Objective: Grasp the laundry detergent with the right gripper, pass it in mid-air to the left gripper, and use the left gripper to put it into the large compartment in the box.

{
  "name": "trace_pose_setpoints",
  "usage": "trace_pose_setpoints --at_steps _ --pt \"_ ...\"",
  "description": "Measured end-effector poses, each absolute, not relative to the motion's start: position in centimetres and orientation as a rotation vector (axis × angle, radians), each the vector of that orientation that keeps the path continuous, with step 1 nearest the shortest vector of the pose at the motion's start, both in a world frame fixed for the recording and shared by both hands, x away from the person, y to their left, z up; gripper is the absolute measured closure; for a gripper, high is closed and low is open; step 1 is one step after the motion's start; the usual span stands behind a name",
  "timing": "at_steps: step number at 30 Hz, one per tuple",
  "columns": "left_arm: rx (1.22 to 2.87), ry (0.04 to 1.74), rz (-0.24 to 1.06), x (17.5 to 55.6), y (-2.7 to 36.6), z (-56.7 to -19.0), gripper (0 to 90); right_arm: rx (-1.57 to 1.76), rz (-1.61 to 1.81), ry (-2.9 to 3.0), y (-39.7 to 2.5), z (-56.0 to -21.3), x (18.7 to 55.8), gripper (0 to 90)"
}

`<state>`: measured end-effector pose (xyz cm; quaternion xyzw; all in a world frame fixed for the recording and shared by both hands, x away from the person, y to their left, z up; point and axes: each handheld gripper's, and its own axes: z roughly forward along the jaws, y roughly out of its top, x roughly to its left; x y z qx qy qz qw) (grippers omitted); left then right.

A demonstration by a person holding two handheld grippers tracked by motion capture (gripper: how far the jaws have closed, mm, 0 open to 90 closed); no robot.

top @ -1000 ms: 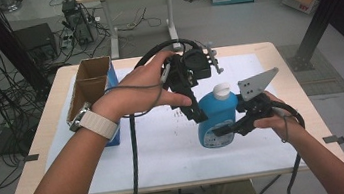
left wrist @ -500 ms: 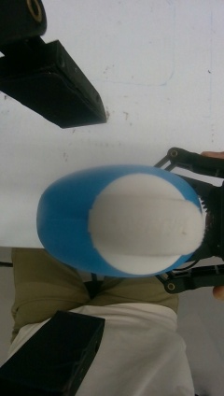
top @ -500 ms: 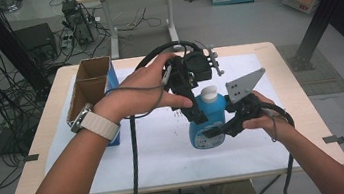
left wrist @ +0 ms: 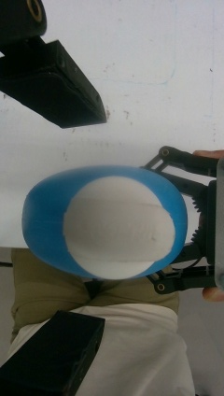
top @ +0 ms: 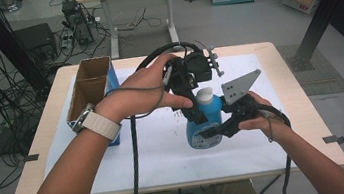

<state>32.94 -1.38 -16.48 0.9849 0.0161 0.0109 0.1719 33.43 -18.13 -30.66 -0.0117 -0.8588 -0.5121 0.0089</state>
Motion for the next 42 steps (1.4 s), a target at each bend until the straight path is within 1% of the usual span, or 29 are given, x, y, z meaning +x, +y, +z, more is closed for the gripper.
trace_pose_setpoints --at_steps 1,2,14,15,22,25,42 --pt "2.782 0.069 0.026 32.85 -1.39 -16.56 4.4 -0.036 -1.599 -2.681 -18.13 -30.67 33.45 43.1" --pt "2.795 0.048 0.029 32.96 -1.36 -16.49 4.4 -0.038 -1.598 -2.681 -18.13 -30.67 33.46 43.1" --pt "2.796 0.048 0.028 33.12 -1.25 -16.57 4.5 -0.042 -1.586 -2.679 -18.01 -30.73 33.35 43.0" --pt "2.779 0.072 0.029 32.99 -1.24 -16.65 4.5 -0.039 -1.587 -2.679 -17.99 -30.75 33.38 43.0" --pt "2.792 0.055 0.034 33.03 -1.03 -16.47 4.5 -0.04 -1.586 -2.68 -17.87 -30.74 33.36 43.0" --pt "2.773 0.08 0.035 32.93 -0.96 -16.59 4.5 -0.041 -1.585 -2.68 -17.82 -30.76 33.34 43.0" --pt "2.789 0.061 0.029 32.97 -0.96 -16.57 4.7 -0.053 -1.595 -2.679 -17.91 -30.67 33.39 43.0"
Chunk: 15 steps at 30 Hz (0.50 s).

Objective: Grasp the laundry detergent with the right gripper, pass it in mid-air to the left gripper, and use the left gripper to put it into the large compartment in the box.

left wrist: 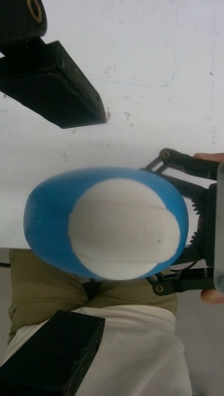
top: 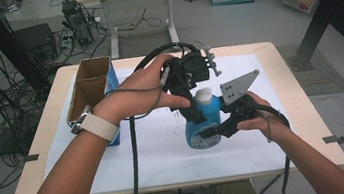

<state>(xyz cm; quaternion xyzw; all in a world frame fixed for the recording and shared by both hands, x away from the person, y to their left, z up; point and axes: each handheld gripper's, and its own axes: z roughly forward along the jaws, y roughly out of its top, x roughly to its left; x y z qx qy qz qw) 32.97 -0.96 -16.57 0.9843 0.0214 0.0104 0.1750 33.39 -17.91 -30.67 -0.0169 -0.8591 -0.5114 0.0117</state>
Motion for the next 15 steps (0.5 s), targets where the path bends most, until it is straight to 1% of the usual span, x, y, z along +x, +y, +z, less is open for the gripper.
trace_pose_setpoints --at_steps 9,15 --pt "2.772 0.084 0.033 32.92 -0.86 -16.68 4.7 -0.05 -1.59 -2.684 -17.88 -30.7 33.43 43.0" --pt "2.787 0.068 0.039 33.01 -0.82 -16.66 4.7 -0.047 -1.589 -2.683 -17.86 -30.7 33.43 43.0"
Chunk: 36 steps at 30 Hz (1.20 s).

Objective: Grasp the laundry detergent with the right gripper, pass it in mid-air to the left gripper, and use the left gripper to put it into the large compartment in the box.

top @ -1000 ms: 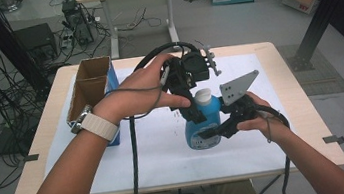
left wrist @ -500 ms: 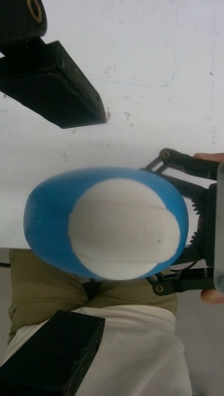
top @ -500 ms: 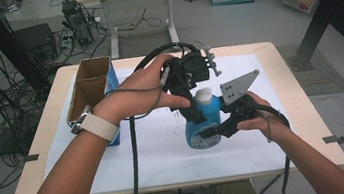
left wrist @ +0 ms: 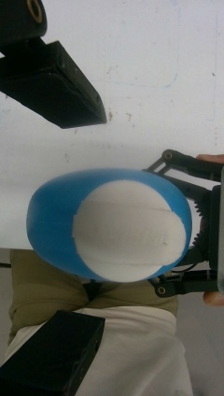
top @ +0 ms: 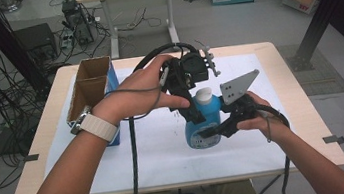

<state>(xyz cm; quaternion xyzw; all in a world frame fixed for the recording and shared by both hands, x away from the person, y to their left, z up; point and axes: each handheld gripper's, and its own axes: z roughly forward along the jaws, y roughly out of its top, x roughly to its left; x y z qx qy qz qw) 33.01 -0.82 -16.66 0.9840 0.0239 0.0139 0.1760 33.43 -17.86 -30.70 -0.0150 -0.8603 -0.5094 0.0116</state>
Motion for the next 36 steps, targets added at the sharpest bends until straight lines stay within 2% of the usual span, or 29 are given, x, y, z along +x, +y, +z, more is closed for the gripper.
trace_pose_setpoints --at_steps 36 --pt "2.785 0.071 0.039 32.99 -0.69 -16.69 4.8 -0.045 -1.576 -2.688 -17.72 -30.81 33.43 43.0"
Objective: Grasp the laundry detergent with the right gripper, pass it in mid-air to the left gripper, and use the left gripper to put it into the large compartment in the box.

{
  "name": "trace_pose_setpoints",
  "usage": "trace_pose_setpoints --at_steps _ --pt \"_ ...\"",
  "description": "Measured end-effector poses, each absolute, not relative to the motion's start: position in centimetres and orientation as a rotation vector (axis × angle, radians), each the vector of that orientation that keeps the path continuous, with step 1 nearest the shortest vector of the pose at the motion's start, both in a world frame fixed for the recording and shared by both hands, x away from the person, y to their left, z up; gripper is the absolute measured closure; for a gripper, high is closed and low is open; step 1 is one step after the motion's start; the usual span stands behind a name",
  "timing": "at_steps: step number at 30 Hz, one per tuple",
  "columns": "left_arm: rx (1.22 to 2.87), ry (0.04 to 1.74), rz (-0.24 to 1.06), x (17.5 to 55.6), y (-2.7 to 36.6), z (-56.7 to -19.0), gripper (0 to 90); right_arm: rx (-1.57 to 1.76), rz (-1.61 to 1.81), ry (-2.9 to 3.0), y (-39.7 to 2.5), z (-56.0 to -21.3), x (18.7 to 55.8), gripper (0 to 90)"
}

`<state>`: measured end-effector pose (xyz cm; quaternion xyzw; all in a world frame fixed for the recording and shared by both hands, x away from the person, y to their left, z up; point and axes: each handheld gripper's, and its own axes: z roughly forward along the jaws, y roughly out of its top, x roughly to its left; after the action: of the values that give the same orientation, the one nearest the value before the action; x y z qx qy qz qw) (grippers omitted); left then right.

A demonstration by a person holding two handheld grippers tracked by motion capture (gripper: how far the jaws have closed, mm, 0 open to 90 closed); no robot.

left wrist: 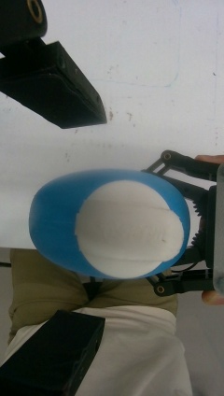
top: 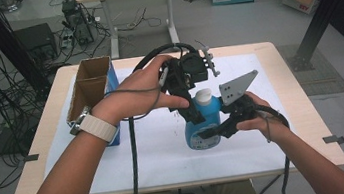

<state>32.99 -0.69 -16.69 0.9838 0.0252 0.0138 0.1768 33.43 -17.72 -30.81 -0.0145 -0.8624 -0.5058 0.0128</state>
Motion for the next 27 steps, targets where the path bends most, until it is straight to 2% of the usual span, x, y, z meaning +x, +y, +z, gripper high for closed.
trace_pose_setpoints --at_steps 27 --pt "2.784 0.072 0.038 32.96 -0.65 -16.75 4.8 -0.052 -1.57 -2.686 -17.71 -30.86 33.43 43.0"
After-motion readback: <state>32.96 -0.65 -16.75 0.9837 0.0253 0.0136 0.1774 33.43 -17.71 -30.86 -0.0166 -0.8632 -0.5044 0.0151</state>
